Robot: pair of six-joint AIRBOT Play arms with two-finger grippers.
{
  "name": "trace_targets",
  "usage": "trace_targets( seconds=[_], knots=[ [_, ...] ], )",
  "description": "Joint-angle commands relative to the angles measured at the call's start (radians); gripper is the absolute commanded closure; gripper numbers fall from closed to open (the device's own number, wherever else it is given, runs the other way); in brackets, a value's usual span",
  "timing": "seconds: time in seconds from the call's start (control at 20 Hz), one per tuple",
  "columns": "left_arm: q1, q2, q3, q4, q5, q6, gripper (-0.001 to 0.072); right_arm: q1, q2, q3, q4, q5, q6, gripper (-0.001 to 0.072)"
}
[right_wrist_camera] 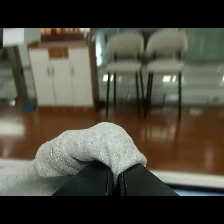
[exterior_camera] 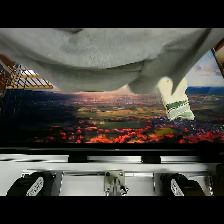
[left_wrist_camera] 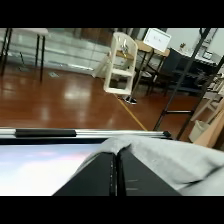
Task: Fold the shirts.
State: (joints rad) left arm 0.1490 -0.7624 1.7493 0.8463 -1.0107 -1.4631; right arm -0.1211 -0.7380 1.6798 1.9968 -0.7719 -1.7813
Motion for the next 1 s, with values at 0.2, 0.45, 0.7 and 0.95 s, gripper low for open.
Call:
trace_targets(
  seconds=[0.2, 0.45, 0.7, 0.95],
  knots=[
    [0.071, 0.05, 0.08, 0.192, -0.563, -0.086, 0.0673, -0.004, 0.155, 0.025, -0.104, -0.25, 0.02, 0.0651],
    [0.071, 0.069, -0.031, 0.267, -0.722, -0.087, 0.0673, -0.004, 0.109, 0.024, -0.123, -0.703, 0.103, 0.0651],
    [0.071, 0.08, -0.272, 0.319, -0.739, -0.087, 0.0673, -0.003, -0.004, -0.119, -0.091, -0.884, 0.136, 0.0651],
    [0.071, 0.024, -0.486, 0.313, -0.395, -0.098, 0.0673, 0.044, -0.17, -0.412, 0.03, -0.499, 0.138, 0.0651]
  ],
)
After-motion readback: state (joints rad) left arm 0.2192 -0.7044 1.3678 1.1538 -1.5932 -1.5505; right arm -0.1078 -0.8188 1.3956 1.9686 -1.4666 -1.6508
